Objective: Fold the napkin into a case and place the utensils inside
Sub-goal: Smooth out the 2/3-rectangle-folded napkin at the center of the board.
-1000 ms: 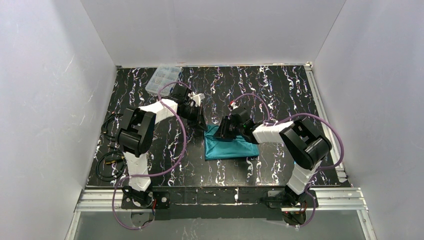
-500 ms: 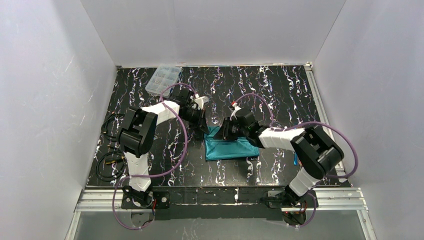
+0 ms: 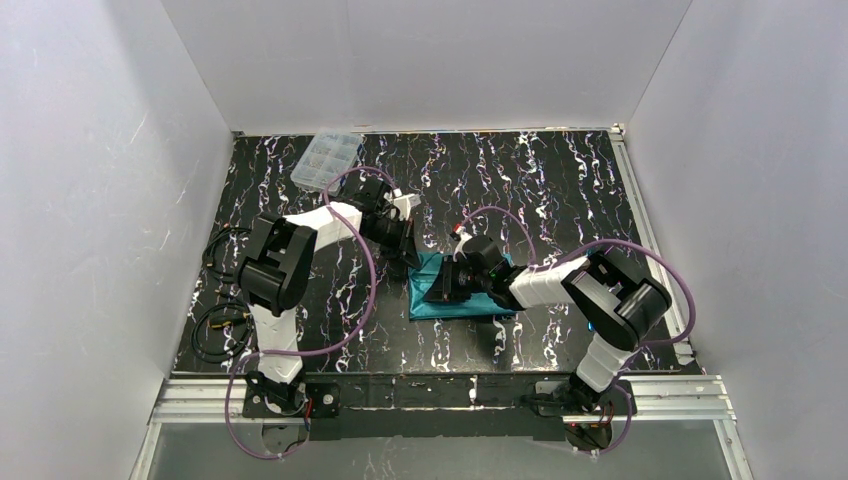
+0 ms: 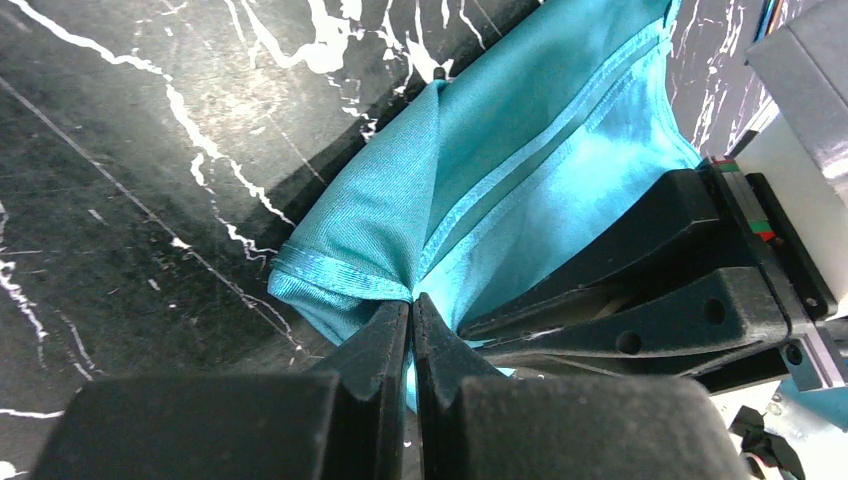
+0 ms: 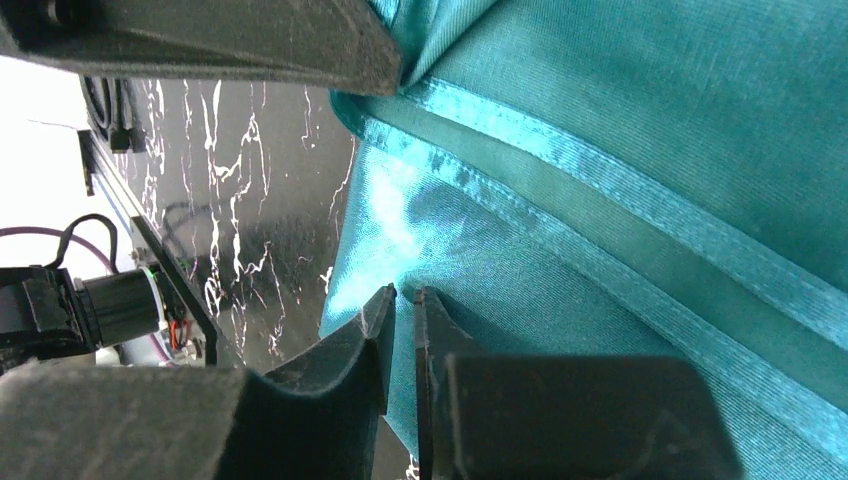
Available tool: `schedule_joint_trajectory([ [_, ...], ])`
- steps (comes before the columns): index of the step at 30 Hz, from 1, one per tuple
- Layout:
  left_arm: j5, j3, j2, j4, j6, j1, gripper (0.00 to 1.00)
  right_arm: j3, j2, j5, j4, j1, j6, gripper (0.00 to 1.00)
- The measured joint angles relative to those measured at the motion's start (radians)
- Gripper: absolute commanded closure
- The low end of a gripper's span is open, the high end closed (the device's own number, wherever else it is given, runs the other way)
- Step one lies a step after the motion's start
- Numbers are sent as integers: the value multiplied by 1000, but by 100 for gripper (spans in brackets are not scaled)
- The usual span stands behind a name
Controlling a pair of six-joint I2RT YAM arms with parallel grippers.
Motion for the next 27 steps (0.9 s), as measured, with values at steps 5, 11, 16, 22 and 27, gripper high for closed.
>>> schedule_joint_trajectory([
  [5, 21, -1, -18, 10, -24, -17, 100, -6, 12, 14, 39, 3, 13, 79],
  [11, 32, -27, -53, 19, -25, -26, 100, -29, 12, 24, 81, 4, 25, 79],
  [16, 15, -59, -53, 10, 2, -26, 100, -31, 12, 26, 84, 4, 27, 79],
  [22, -24, -66, -53, 0, 33, -26, 99, -26, 10, 26, 72, 4, 27, 75],
  [27, -35, -66, -53, 0, 47, -29, 97, -10, -35, 29, -21, -8, 13, 73],
])
